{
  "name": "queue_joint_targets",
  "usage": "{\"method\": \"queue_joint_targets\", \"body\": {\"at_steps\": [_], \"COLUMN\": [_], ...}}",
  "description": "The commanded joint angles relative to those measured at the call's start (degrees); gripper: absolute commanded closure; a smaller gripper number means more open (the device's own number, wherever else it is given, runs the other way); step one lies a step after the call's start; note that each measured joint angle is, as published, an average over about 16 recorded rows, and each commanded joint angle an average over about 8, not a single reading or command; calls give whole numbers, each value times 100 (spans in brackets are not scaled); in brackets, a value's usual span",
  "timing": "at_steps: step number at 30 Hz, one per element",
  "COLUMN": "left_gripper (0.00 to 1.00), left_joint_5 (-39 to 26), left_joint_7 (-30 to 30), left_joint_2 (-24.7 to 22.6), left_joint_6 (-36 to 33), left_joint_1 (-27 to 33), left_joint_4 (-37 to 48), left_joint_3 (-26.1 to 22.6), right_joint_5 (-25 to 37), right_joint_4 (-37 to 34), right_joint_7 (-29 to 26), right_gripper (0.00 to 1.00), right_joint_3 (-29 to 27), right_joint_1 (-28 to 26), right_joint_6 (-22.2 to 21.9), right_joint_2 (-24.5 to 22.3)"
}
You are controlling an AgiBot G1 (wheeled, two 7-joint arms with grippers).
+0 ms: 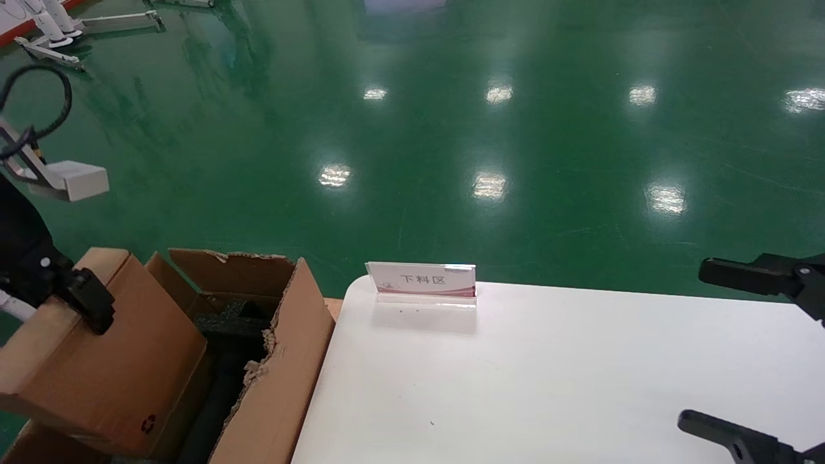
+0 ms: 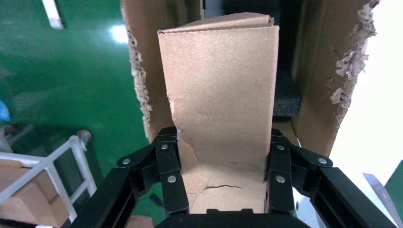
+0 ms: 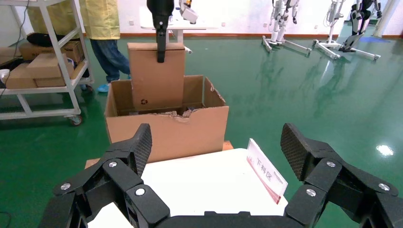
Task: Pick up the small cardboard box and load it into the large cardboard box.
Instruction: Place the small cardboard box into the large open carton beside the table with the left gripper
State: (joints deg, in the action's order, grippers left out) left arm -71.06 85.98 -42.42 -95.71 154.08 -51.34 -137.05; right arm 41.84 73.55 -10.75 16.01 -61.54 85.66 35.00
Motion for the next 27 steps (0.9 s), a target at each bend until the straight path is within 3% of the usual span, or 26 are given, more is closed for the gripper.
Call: {"method": "queue_joint_targets", "body": {"at_steps": [1, 27], "left_gripper": [100, 100], "left_joint_5": [27, 223], "left_joint_7": [-43, -709], "left_joint_2": [44, 191], "left_joint_6": [42, 447], "left_joint_1": [-64, -915], "left_joint_4": [34, 560], "left_joint_3": [-8, 60], "right_joint_5": [0, 0], "right_joint_4": [0, -1], "right_joint_7": [0, 0], "right_gripper": [0, 0], "right_joint_3": [0, 0], "right_joint_1": [0, 0], "right_joint_6": [0, -1], "right_joint_2": [0, 0]}}
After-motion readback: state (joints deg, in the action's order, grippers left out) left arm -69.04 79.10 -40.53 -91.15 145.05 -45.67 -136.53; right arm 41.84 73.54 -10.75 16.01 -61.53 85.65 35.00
